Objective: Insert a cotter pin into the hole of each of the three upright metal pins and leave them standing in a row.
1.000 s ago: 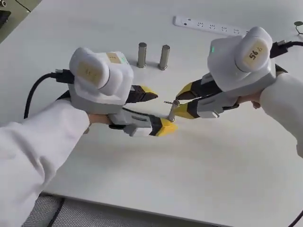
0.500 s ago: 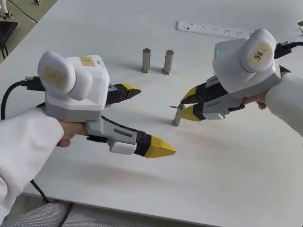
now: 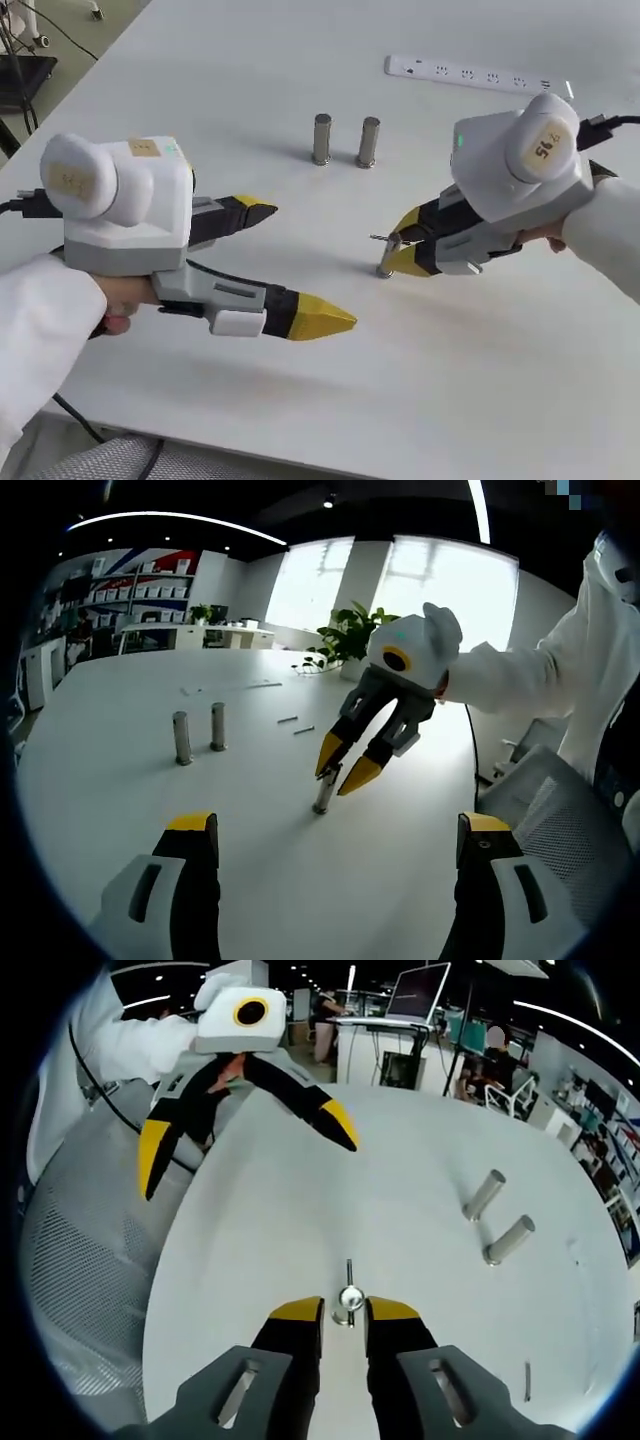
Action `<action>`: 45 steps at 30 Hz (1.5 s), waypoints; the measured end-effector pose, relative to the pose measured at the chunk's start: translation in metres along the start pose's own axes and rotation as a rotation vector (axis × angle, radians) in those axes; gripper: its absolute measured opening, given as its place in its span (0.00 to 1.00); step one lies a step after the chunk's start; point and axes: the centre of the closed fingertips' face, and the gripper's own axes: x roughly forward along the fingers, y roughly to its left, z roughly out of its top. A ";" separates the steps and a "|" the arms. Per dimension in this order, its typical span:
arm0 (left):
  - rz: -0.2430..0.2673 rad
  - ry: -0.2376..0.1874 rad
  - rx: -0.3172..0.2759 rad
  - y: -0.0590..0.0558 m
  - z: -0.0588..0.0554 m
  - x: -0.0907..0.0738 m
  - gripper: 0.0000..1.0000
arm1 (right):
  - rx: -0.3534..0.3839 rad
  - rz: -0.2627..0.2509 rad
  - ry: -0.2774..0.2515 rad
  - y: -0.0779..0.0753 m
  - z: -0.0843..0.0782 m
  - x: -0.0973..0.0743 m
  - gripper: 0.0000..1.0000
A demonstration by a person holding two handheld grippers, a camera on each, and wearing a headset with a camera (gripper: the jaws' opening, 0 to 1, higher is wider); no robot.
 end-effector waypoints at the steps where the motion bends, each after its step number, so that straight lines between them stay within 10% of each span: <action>1: 0.002 0.003 0.000 0.000 -0.001 -0.001 0.99 | -0.003 0.001 0.002 -0.001 -0.001 0.001 0.10; 45: 0.054 0.028 0.001 -0.004 0.002 -0.012 0.99 | -0.001 -0.021 -0.033 -0.053 -0.004 -0.004 0.04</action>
